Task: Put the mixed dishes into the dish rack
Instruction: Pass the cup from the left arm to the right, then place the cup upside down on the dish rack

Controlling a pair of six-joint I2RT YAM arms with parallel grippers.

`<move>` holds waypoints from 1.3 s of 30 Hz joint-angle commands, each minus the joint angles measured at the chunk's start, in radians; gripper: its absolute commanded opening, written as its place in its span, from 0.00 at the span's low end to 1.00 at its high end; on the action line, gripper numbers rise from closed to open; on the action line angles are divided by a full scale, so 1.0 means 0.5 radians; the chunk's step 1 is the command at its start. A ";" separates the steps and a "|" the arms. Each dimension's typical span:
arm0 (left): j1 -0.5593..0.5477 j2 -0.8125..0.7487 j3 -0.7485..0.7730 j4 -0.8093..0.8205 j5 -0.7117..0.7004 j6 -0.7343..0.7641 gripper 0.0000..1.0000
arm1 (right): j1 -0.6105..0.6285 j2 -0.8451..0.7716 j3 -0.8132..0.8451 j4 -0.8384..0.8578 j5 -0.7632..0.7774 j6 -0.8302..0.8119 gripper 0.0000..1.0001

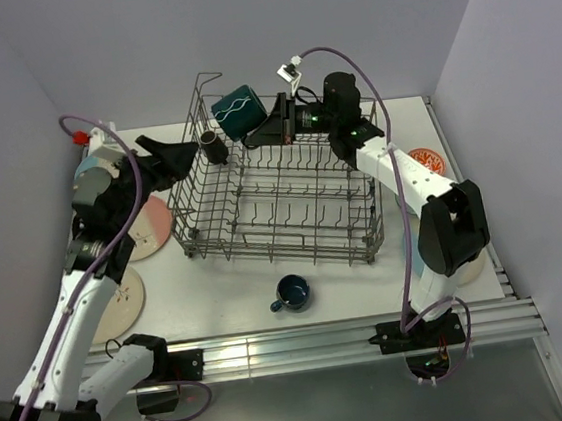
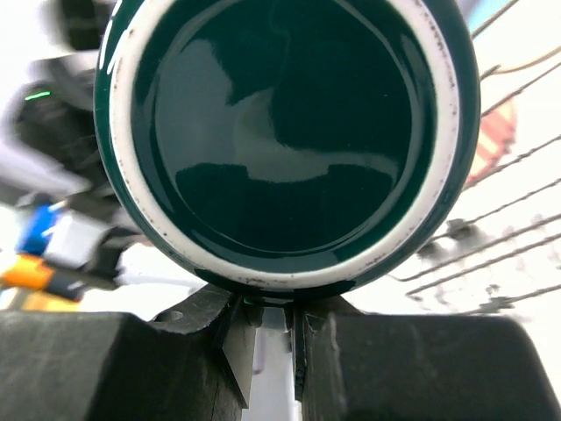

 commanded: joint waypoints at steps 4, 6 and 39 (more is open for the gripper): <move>0.011 -0.333 0.119 -0.418 -0.517 0.409 0.86 | 0.138 0.177 0.426 -0.665 0.402 -0.859 0.00; 0.011 -0.398 0.076 -0.446 -0.573 0.407 0.86 | 0.181 0.223 0.537 -0.837 0.564 -1.046 0.00; 0.020 -0.726 -0.403 -0.667 -1.021 0.207 0.93 | 0.574 0.904 1.160 -1.328 1.639 -0.995 0.00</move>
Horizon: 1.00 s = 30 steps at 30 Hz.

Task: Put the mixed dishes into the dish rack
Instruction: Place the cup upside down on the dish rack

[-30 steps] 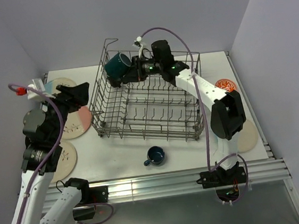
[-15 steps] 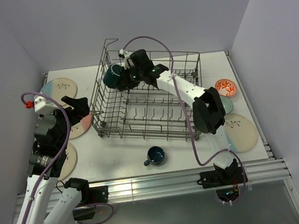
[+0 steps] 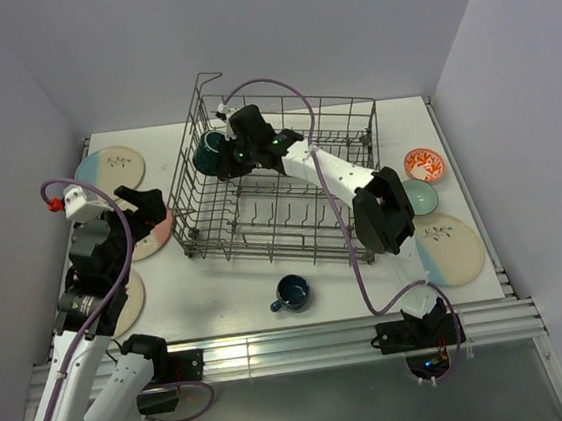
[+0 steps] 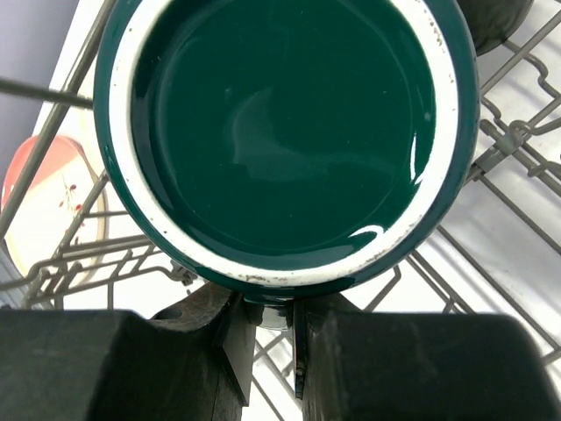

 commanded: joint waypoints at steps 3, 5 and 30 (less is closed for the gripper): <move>0.010 -0.001 -0.017 0.031 -0.029 -0.026 0.93 | 0.013 0.054 0.165 0.161 0.049 0.088 0.00; 0.010 -0.001 -0.020 0.028 -0.029 -0.029 0.93 | 0.016 0.069 0.165 0.161 0.049 0.103 0.00; 0.025 0.027 -0.048 0.040 -0.013 -0.054 0.93 | 0.077 0.134 0.141 0.155 0.003 0.180 0.00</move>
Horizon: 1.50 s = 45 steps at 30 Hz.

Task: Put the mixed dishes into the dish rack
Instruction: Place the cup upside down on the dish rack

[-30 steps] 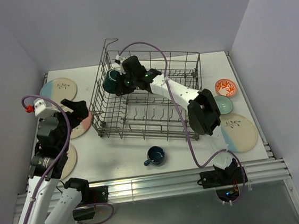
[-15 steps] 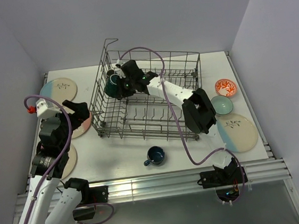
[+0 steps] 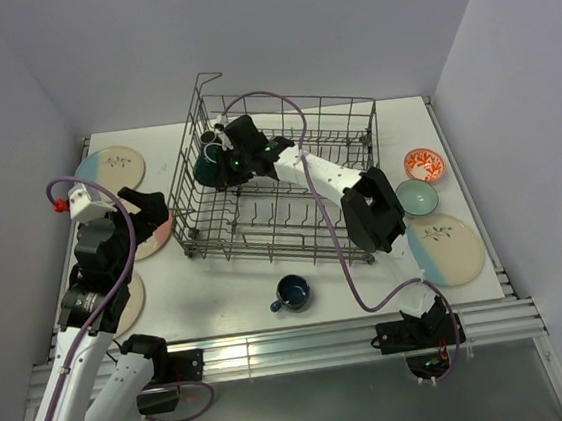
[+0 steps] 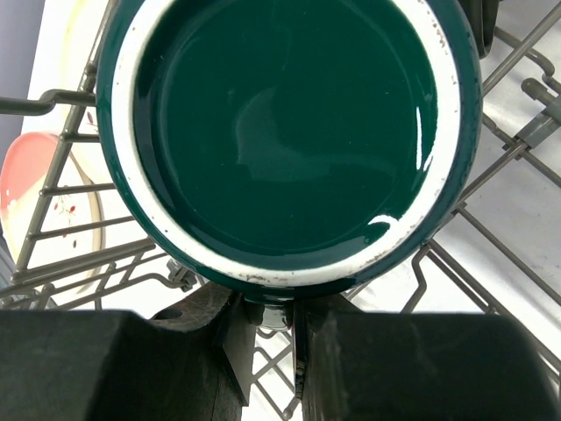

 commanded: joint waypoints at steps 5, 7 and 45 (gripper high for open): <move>0.013 -0.011 -0.008 0.059 -0.004 -0.023 0.93 | 0.030 -0.020 0.105 0.161 0.051 0.003 0.00; 0.016 -0.011 -0.011 0.059 0.002 -0.029 0.93 | 0.036 -0.020 0.108 0.155 0.078 -0.006 0.00; 0.016 -0.158 -0.076 -0.014 -0.013 -0.090 0.93 | 0.180 0.004 0.105 0.053 0.440 -0.199 0.00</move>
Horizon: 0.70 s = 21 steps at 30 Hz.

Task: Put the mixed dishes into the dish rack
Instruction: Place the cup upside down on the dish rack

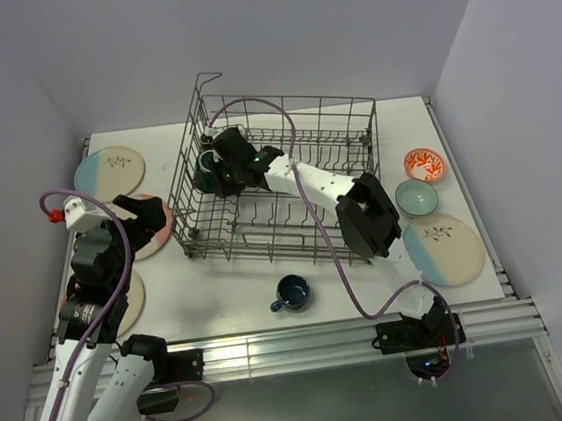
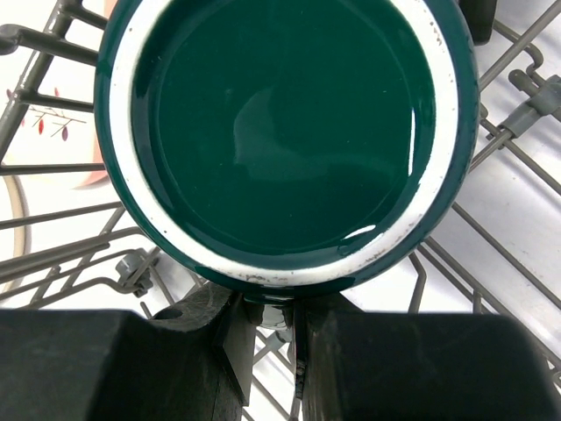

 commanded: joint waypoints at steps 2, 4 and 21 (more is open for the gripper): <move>0.011 -0.019 -0.020 0.029 -0.011 -0.027 0.93 | 0.042 -0.003 0.114 0.127 0.129 0.033 0.00; 0.011 -0.016 -0.020 0.025 -0.011 -0.027 0.93 | 0.049 -0.003 0.114 0.124 0.147 0.054 0.00; 0.011 -0.016 -0.005 0.004 -0.014 -0.030 0.93 | 0.104 0.028 0.181 0.112 0.289 0.051 0.03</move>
